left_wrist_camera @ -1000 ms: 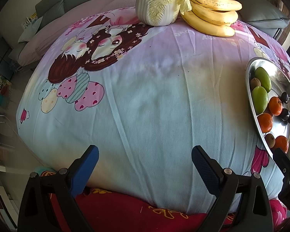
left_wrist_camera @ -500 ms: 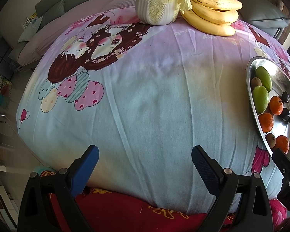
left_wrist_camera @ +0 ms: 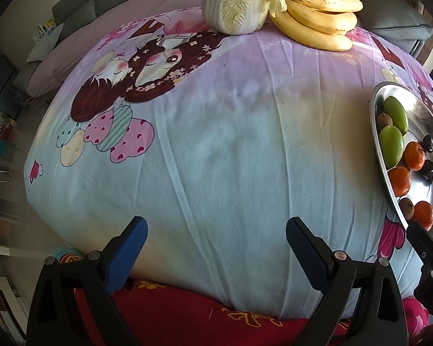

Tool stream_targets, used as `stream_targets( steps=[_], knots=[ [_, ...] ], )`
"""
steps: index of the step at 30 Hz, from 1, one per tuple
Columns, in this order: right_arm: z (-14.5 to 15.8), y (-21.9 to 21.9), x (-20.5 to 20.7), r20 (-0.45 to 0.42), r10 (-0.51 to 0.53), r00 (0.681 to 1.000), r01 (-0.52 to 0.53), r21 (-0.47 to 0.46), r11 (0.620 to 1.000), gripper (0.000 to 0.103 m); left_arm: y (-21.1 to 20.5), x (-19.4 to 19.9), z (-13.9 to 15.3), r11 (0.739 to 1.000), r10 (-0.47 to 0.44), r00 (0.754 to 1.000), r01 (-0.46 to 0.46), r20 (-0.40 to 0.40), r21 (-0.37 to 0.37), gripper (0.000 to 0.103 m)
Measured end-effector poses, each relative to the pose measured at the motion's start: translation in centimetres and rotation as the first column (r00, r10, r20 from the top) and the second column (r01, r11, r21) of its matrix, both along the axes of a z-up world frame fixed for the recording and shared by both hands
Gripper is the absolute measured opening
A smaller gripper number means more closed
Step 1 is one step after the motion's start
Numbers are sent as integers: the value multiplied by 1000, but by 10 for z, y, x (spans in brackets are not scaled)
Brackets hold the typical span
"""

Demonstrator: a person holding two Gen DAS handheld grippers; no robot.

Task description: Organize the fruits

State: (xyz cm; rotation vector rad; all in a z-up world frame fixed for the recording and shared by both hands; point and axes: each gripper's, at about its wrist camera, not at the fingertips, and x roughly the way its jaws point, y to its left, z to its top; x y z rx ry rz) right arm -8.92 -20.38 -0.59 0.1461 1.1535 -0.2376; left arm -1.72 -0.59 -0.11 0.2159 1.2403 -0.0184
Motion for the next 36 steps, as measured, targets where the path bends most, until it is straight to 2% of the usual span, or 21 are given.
stream_targets(
  steps=[36],
  knots=[
    [-3, -1, 2, -9, -5, 1000, 5, 5, 1000, 103, 1, -1, -4, 1000, -7, 1000, 7, -9, 7, 97]
  ],
)
